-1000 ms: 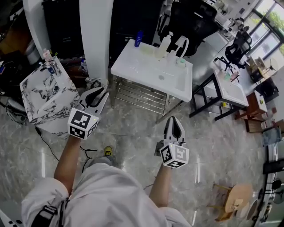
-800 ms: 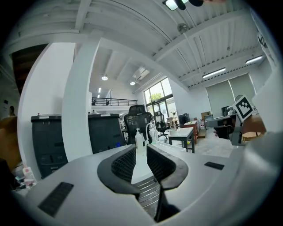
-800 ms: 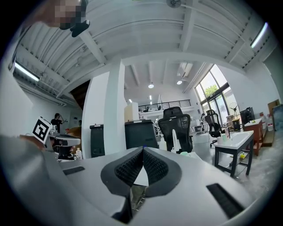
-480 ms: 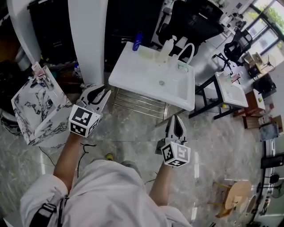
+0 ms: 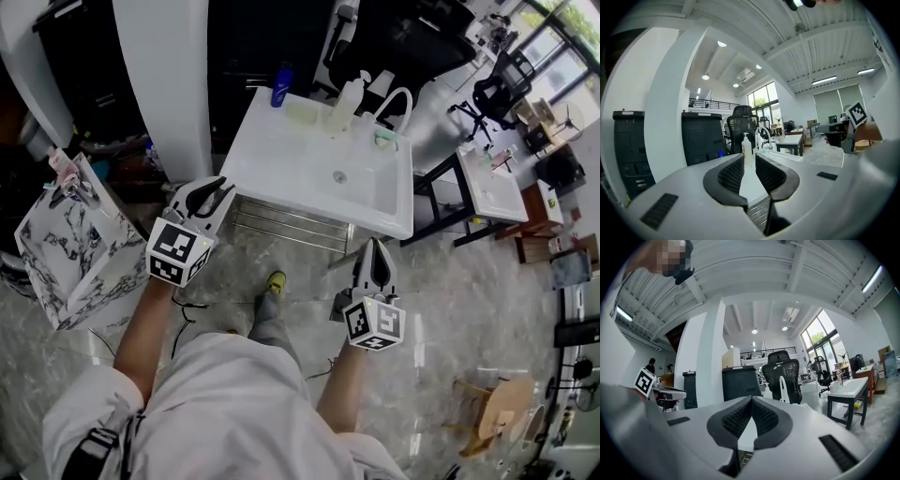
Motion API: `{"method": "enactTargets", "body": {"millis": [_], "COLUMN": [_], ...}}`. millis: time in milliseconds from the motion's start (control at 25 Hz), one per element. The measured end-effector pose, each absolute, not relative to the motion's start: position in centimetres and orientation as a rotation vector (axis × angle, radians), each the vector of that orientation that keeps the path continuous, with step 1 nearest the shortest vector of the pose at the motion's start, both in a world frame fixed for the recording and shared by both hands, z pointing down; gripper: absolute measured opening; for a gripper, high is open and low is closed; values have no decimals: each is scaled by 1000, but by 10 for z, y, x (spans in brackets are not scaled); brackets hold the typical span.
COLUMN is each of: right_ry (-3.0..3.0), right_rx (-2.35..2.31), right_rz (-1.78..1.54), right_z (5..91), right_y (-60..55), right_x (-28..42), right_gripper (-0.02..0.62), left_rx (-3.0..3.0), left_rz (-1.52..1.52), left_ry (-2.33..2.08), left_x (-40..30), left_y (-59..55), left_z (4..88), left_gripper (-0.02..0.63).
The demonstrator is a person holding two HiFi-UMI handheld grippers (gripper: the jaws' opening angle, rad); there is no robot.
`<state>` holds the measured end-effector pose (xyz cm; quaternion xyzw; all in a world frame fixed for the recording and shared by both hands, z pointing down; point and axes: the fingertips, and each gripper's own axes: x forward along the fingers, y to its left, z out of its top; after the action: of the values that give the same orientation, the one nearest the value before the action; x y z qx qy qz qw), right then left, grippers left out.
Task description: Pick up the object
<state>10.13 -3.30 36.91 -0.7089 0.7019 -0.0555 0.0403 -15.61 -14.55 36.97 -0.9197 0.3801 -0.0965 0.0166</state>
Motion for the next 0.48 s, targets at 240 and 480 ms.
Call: {"method": "enactTargets", "body": {"millis": [240, 480], "right_ry": [2172, 2233], "right_rx": [-2149, -2108], "right_rz": [-172, -205], "right_z": [377, 387], "right_y": [-101, -193], "right_x": [132, 171], "right_gripper": [5, 5], "left_rx": [-2846, -2824], "left_rz": [-333, -370], "left_ry": [1195, 1232], "left_x": [-125, -84], "left_y": [-206, -286], "left_z": [379, 384], "left_gripper": [69, 69]}}
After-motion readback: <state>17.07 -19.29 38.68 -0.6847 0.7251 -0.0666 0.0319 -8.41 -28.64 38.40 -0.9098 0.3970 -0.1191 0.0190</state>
